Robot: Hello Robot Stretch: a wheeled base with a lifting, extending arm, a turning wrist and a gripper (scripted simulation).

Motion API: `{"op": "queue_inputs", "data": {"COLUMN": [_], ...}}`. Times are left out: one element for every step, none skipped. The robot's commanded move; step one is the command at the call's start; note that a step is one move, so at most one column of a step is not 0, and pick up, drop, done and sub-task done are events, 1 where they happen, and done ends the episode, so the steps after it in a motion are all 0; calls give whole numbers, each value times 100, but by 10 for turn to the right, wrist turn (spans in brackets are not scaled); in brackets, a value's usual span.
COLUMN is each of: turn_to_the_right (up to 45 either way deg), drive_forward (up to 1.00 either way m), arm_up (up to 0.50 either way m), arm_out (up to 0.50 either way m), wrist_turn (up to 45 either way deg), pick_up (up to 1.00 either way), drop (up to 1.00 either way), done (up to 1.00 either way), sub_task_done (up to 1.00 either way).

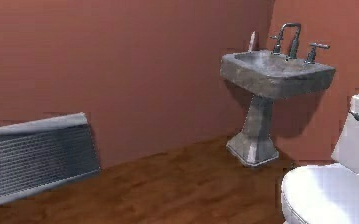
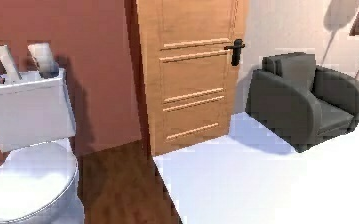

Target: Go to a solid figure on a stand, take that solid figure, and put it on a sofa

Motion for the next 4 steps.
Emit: {"op": "queue_inputs", "data": {"turn_to_the_right": [-450,-240,0,-210], "drive_forward": [0,0,10,0], "arm_up": [0,0,0,0], "arm_out": [0,0,0,0], "wrist_turn": [0,0,0,0], "pick_up": [0,0,0,0], "drop": [0,0,0,0], "done": [0,0,0,0], "sub_task_done": [0,0,0,0]}}
